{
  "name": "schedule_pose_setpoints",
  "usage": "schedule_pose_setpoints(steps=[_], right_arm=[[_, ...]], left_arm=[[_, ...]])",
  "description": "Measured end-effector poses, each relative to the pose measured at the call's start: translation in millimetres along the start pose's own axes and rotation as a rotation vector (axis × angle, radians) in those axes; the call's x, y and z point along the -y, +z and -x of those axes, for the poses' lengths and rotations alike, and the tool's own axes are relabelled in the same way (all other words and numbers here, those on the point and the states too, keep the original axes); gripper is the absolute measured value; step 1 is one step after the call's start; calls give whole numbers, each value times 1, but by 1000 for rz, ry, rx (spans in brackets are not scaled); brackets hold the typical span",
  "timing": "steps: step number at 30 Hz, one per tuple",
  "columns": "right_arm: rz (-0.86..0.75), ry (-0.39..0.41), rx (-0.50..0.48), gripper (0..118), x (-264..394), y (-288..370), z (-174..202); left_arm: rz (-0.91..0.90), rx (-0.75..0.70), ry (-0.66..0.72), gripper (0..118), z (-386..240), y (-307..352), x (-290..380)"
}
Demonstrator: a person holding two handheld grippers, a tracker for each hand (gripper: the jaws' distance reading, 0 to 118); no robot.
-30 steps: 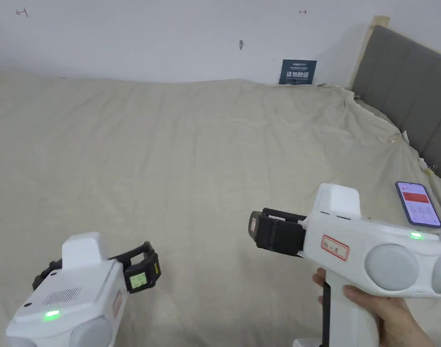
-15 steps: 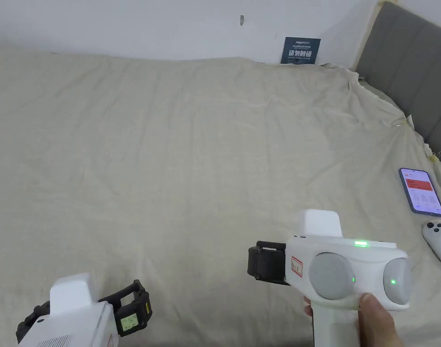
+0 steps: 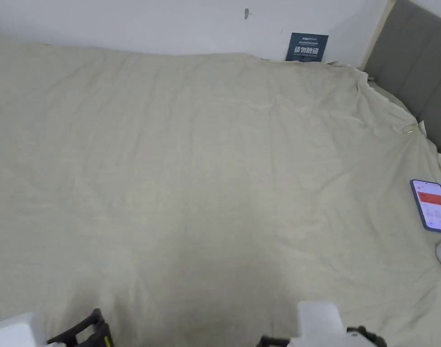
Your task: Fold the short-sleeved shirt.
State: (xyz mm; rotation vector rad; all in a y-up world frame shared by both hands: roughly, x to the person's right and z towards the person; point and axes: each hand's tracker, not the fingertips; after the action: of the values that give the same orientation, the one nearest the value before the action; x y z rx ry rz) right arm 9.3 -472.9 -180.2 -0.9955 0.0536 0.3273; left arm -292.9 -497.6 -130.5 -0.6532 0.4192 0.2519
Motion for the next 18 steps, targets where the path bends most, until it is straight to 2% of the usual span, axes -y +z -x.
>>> schedule_pose_setpoints(steps=[2,9,15,18], right_arm=[[69,16,12,115,9,-15,-2],[141,-174,-36,113,-10,-51,-30],[56,-311,54,113,-77,-90,-61],[-18,-418,104,113,-111,-115,-73]], left_arm=[[-9,-3,17,118,2,-7,-6],[80,-20,37,118,3,-57,-27],[79,-37,42,118,-9,-113,-69],[48,-78,43,118,-26,-146,-93]])
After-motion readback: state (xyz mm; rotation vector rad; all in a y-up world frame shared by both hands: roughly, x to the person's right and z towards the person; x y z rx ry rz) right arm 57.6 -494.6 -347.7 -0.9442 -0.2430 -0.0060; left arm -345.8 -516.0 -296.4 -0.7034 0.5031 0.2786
